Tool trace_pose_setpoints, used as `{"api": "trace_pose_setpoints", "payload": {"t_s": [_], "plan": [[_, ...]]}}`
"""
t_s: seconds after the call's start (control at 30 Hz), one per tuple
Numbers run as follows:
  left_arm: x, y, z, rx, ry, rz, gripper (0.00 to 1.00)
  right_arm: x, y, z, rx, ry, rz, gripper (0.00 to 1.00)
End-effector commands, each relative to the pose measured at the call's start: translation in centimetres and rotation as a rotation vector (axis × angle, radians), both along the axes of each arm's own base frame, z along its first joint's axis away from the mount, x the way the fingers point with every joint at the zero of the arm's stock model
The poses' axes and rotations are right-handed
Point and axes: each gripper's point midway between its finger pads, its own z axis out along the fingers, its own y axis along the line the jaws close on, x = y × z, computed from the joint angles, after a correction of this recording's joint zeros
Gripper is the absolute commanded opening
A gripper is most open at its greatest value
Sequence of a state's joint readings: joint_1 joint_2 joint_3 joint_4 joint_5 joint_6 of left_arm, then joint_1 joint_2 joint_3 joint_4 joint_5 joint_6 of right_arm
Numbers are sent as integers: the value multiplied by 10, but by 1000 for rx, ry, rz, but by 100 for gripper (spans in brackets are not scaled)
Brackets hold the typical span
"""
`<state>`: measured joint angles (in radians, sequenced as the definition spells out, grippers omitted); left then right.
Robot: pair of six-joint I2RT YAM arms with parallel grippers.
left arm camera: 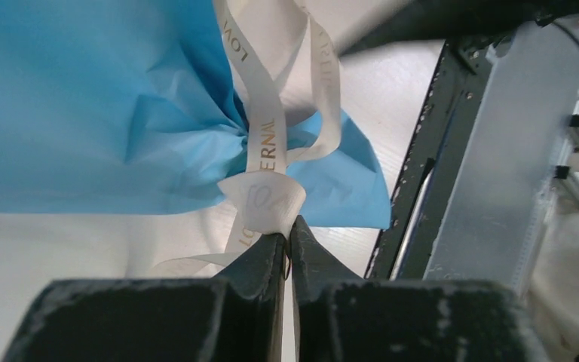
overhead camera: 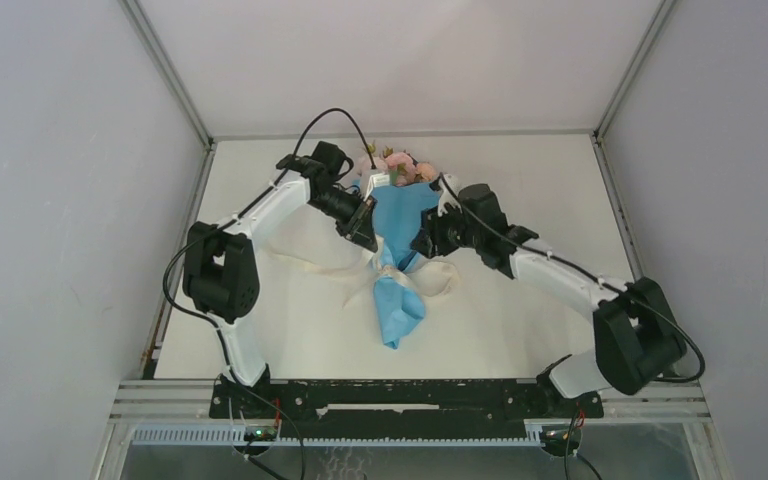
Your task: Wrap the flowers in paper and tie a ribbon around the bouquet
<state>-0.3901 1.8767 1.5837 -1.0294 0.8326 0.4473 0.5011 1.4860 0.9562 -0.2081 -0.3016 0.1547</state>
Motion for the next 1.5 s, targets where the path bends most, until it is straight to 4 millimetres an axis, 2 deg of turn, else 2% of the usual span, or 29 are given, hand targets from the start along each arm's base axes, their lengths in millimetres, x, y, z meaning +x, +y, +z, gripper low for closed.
{"api": "trace_pose_setpoints", "payload": {"t_s": [0.0,0.1,0.17,0.4,0.6,0.9,1.07,1.23,1.3,1.4,1.47], "plan": [[3,-20,24,-122,60,58,10,-8,63,82,325,-343,210,51],[10,-28,25,-149,102,127,9,-23,81,88,460,-380,223,51],[16,-32,26,-158,127,179,9,-30,91,81,507,-380,217,52],[31,-43,31,-210,181,321,7,-36,112,68,604,-344,179,57],[31,-45,31,-226,209,340,7,-12,113,51,620,-283,86,54],[27,-44,29,-234,228,364,6,3,105,32,601,-215,18,54],[26,-46,33,-247,230,358,6,16,107,31,631,-191,7,55],[24,-45,31,-243,238,360,6,18,110,30,628,-193,28,55],[25,-45,30,-243,237,359,6,17,112,33,629,-203,47,48],[26,-46,30,-242,238,360,6,16,115,39,642,-210,76,25],[27,-45,29,-237,234,362,6,13,115,40,644,-204,93,20]]}}
